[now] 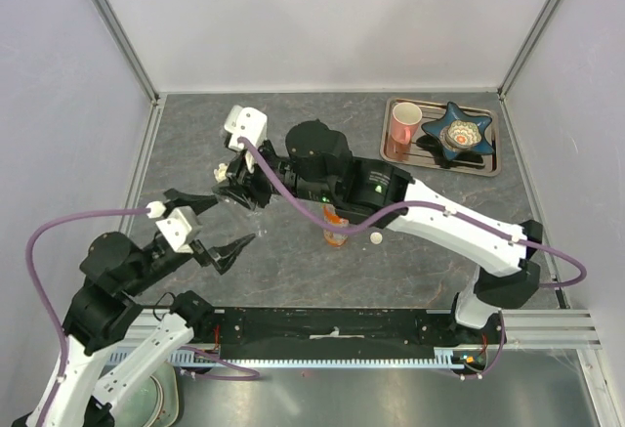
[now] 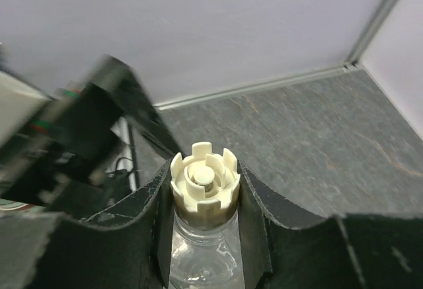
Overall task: Screw on the bottle caps
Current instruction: Place the plastic bottle at the center of the board.
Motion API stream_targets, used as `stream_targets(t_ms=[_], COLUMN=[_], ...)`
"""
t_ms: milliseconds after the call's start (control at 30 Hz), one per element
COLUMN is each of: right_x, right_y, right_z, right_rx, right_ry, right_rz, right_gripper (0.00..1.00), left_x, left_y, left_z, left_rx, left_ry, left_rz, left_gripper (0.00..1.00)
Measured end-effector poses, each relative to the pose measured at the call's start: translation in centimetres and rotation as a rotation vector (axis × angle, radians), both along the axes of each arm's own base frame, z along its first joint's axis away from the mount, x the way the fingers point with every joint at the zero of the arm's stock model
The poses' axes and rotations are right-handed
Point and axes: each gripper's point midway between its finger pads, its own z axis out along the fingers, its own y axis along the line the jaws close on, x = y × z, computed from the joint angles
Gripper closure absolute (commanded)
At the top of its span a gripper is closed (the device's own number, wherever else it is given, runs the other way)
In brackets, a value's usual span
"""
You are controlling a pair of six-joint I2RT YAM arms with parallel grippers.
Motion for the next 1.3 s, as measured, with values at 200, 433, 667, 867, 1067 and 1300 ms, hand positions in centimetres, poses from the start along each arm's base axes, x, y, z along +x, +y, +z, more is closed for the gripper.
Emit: stream_targets(t_ms=[200,433,667,867,1067,1300], right_x=[4.3,10.8,20.0,24.6,26.0,26.4], right_y=[0.5,4.8,12.9,14.5,14.2,13.7], right_z=[-2.1,-4.3,-13.4,-22.0,-22.1,-22.8], right_rx=[-0.049,0.016,0.093,0.082,0.178,0.229], right_ry=[0.004,-0.021,-0.043,-0.038,-0.038,-0.019], right_rz=[-0.092,-0.213,-0.342,-0.460,-0.531,-0.572], right_gripper=[0.97,0.95,0.94,0.94,0.94,0.93], left_x=[2.7,0.6,-2.4,-2.3,-2.2,-1.5], left_y=[5.7,13.0,16.3,16.4,16.3,15.8], left_z=[0.9,5.6,10.9,10.9,10.9,10.3], left_rx=[-0.003,-0.194,-0.378,-0.386,-0.389,-0.374], left_ry=[-0.071,-0.221,-0.329,-0.319,-0.319,-0.308], left_rz=[0.354,0.644,0.706,0.700,0.693,0.693], left_gripper=[0.01,0.01,0.01,0.01,0.00,0.01])
